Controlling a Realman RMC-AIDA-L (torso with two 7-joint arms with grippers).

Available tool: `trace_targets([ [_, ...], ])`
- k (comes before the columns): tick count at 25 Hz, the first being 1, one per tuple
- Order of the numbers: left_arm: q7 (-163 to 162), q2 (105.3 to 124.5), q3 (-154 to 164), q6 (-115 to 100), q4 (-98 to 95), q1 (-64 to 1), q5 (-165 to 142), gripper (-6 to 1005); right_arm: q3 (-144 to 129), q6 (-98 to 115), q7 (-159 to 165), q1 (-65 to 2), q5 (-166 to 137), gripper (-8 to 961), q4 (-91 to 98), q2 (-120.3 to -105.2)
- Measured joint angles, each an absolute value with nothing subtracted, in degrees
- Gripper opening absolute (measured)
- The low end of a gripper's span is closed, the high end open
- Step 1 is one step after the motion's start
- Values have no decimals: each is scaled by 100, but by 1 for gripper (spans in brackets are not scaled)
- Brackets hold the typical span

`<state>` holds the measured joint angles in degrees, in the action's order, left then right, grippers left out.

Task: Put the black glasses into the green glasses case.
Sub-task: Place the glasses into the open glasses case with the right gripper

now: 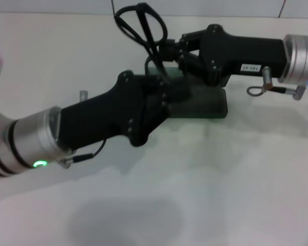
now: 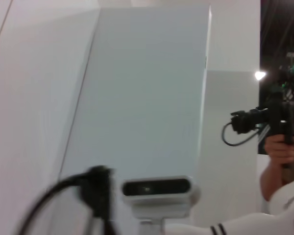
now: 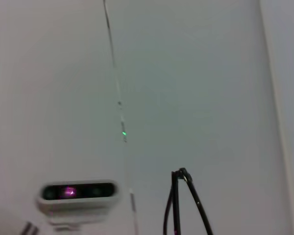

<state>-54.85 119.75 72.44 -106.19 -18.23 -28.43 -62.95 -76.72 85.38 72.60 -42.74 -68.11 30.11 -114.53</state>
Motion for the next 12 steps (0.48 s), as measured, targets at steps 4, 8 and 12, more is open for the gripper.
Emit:
trace_targets([
  [4, -5427, 11914, 7249, -10949, -1988, -2561, -6643, 61, -7672, 8228, 7575, -4243, -7235, 69, 3537, -11298],
  [8, -5392, 11877, 7250, -11076, -2051, -2330, -6821, 62, -7674, 7887, 8635, -4273, -8677, 70, 4609, -11278],
  [12, -5325, 11879, 7221, -11077, -2008, -2253, -6876, 62, -7768, 7721, 9891, -4333, -10845, 70, 5952, -11526],
])
